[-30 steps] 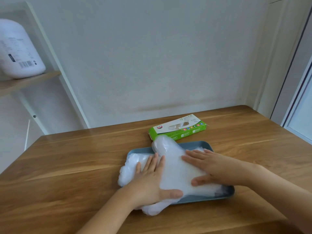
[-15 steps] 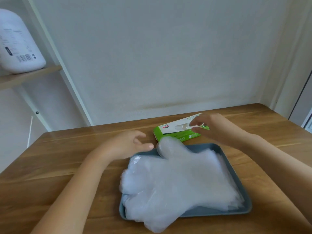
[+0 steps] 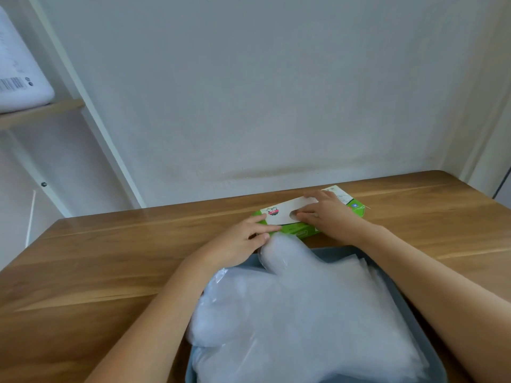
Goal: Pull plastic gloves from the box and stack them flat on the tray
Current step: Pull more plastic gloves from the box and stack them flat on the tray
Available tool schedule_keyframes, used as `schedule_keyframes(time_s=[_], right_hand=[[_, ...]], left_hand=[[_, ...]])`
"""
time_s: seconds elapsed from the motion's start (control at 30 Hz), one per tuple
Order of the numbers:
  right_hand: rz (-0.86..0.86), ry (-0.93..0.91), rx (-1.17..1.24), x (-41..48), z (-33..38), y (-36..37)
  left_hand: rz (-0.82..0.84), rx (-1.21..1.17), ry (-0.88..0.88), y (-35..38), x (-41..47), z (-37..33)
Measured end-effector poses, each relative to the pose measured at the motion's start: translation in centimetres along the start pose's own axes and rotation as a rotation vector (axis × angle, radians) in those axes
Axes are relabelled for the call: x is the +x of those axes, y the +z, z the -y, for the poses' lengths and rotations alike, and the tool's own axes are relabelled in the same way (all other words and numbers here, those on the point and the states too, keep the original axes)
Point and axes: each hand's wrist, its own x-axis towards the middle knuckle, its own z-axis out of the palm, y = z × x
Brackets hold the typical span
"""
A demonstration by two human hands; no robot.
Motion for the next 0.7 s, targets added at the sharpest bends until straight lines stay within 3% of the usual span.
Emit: schedule_keyframes(time_s=[0.4,0.7], right_hand=[[-0.032,0.023,-0.028,1.4,0.1,0.0],[-0.084,0.067,0.26,0.5,-0.5,-1.6]], left_hand=[[0.033,-0.046,0.001,0.5,0.3,0.5],[0.034,-0.063,-0.005,0.4,0.0,0.4]])
